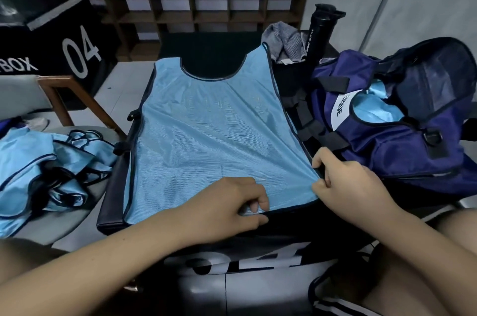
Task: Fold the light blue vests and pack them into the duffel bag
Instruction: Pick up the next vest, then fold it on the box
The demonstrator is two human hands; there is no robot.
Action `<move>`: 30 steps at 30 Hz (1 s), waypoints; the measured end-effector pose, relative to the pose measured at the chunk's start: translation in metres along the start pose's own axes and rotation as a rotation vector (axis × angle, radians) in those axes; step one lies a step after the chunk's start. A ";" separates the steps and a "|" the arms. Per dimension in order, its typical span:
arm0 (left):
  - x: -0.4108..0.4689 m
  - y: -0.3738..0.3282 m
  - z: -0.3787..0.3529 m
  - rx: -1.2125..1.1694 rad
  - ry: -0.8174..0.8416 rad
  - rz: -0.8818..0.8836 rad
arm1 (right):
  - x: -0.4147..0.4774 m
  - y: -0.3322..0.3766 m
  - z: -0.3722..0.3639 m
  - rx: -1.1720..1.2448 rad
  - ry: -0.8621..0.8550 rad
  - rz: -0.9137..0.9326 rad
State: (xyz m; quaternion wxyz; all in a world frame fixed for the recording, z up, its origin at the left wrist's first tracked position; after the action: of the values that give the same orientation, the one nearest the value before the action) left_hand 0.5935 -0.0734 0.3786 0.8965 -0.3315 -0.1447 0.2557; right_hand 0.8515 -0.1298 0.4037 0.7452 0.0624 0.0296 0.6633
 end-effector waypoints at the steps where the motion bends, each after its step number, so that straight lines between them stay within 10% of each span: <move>1: -0.002 0.000 0.001 -0.032 -0.001 0.005 | -0.001 0.001 -0.001 -0.045 0.035 0.002; 11: -0.024 0.028 0.047 0.065 -0.185 0.037 | 0.012 0.033 0.007 0.035 -0.123 0.230; 30: -0.152 0.100 0.114 0.316 -0.447 0.679 | 0.078 0.073 -0.043 -0.134 0.180 0.491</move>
State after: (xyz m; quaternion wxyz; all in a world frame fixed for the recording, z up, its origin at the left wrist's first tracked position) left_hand 0.3827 -0.0332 0.3820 0.7480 -0.1554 -0.1771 0.6205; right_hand 0.7830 -0.0419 0.3738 0.5586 -0.0408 0.0355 0.8276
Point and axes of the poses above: each hand's wrist, its own x-axis towards the middle knuckle, its own z-axis out of the back of the hand, y = z × x, the point moved 2 cm from there along x, towards the middle knuckle, and after that the axes turned 4 degrees about -x, right-handed, at the moved point
